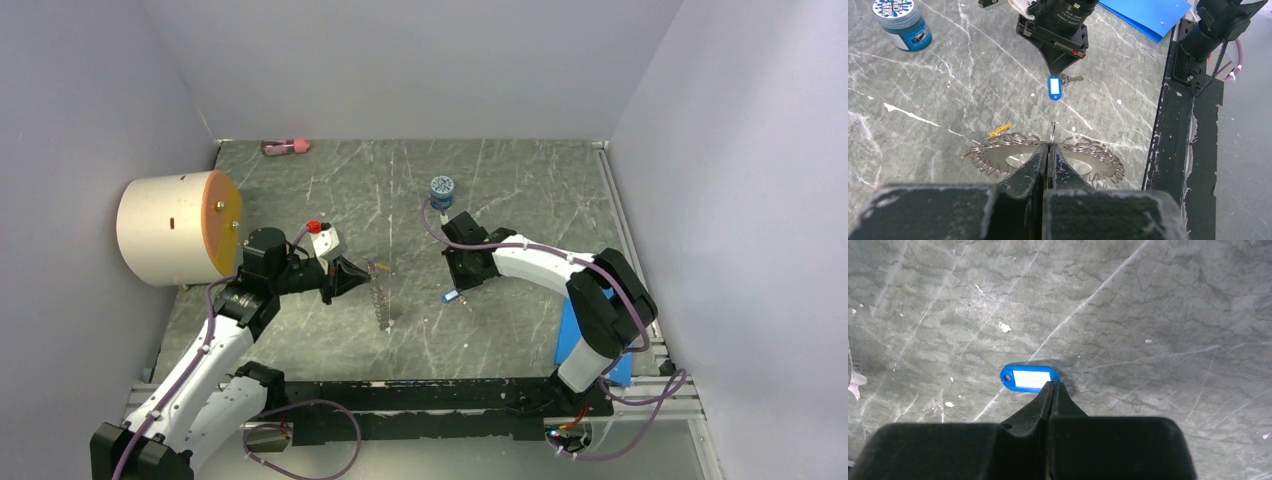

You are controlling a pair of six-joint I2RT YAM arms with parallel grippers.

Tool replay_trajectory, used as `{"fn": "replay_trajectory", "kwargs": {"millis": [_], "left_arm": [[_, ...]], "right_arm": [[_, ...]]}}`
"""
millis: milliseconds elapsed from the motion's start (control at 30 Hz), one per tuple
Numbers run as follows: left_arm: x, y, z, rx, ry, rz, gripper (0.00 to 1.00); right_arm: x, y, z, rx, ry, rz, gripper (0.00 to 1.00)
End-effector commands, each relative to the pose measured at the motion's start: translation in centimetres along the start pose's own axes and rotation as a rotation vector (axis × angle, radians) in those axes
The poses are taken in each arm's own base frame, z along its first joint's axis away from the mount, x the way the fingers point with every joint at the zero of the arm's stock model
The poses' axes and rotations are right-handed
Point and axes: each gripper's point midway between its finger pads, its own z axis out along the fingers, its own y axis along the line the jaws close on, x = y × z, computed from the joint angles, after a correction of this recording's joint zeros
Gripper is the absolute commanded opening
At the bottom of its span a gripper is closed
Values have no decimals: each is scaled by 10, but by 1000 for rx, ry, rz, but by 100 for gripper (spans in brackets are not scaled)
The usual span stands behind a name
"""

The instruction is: Put the keys on the keyring

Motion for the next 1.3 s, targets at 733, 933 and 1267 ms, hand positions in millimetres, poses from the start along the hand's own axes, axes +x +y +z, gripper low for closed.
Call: {"fn": "replay_trajectory", "kwargs": {"millis": [733,933,1267], "left_arm": [[-23,-8,2,81,-57,61,3],[-23,-11,5,107,-65,54,3],[-17,-13,9,114,-41,53,3]], "right_arm": [[-53,49,-78,-538,-285,43,0],[-62,35,-90,-542,-356,54,0],[-75,-2,-106,-360,-602,72,0]]}}
